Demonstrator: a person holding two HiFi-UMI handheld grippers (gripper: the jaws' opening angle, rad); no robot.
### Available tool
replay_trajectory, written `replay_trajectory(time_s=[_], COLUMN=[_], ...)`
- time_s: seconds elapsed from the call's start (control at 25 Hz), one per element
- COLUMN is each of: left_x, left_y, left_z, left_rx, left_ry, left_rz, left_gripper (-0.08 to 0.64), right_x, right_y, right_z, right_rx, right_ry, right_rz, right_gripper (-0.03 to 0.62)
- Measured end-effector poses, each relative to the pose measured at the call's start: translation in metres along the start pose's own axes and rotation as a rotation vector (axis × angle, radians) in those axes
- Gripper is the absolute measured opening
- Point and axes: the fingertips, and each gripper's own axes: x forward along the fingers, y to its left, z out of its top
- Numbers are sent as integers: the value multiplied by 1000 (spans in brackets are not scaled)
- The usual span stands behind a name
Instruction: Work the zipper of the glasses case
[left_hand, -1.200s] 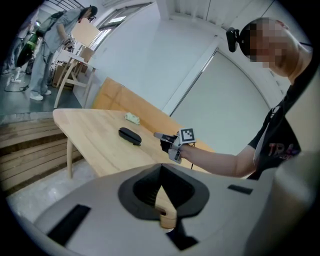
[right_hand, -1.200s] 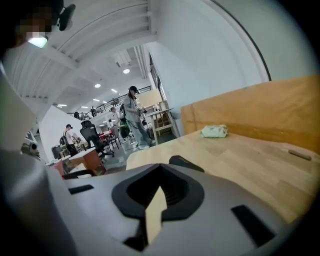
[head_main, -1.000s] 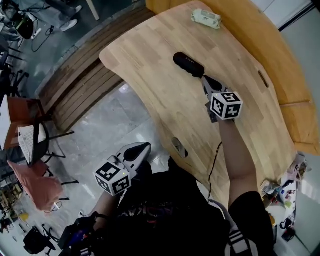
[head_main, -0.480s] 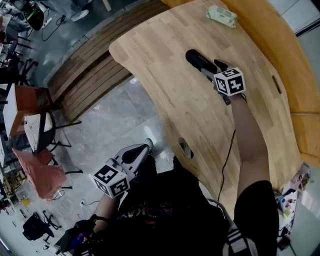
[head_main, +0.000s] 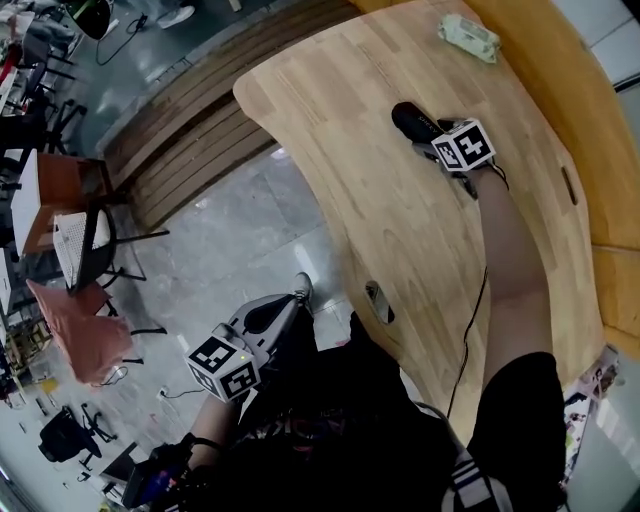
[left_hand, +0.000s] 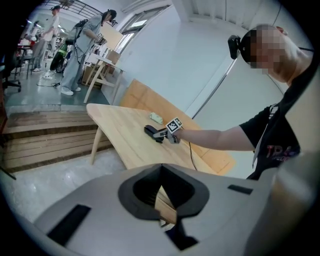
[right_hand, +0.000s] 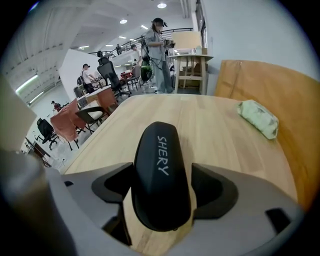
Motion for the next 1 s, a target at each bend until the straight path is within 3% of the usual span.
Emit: replay_trajectory(time_s=[0.2, 0.52, 0.72, 1.0], left_x=[-2, -11, -17, -11], left_y=[2, 10, 12, 4], left_z=[-1, -4, -4, 5], left_rx=[-19, -20, -19, 34], left_ry=[-2, -7, -24, -59], left_rz=[10, 10, -1, -66], left_gripper=[11, 11, 11, 11], right_x=[10, 9, -11, -64], right_y=[0, 4, 22, 75], right_z=[-2, 4, 22, 62], right_rx=[-21, 4, 47, 128], right_ry=[34, -12, -115, -346], right_rz=[-10, -45, -22, 123], right_gripper=[365, 345, 339, 339])
